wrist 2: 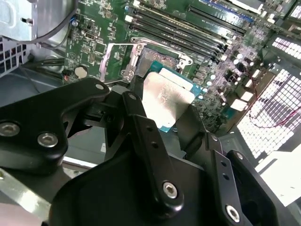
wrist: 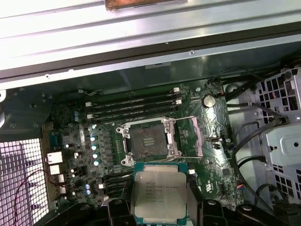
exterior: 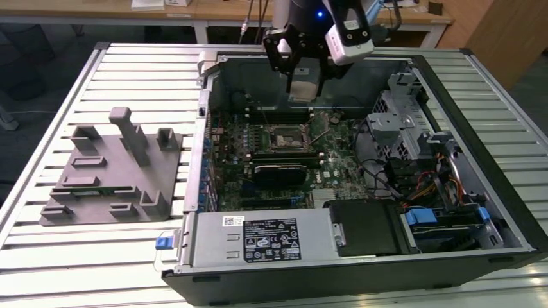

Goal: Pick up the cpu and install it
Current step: 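Place the cpu into insertion slot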

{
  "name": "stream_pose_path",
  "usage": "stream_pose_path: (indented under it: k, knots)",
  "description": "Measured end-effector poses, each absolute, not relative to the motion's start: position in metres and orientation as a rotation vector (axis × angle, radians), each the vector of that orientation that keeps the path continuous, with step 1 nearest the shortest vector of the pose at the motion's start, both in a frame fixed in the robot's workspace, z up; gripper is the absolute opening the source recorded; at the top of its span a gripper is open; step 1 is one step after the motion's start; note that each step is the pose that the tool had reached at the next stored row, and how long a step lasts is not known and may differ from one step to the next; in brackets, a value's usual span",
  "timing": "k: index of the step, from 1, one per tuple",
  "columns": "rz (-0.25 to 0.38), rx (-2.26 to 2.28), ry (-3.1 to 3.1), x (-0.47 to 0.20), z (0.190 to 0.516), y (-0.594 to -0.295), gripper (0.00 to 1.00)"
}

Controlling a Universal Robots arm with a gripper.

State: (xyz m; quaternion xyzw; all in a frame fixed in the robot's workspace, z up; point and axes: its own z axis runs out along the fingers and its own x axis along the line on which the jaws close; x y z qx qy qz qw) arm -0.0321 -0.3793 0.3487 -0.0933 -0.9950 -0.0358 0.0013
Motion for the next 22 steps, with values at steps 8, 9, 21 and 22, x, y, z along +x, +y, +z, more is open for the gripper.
stream_pose_path:
  k: [8,9,21,22]
  knots:
    - [-0.113,-0.403,-3.113,-0.0321,0.3472,-0.3793,0.53]
    - [-0.113,-0.422,-3.111,-0.0321,0.3470,-0.3793,0.53]
    - [-0.112,-0.555,-3.094,-0.0321,0.3443,-0.3793,0.53]
    - [-0.112,-0.562,-3.092,-0.0321,0.3441,-0.3793,0.53]
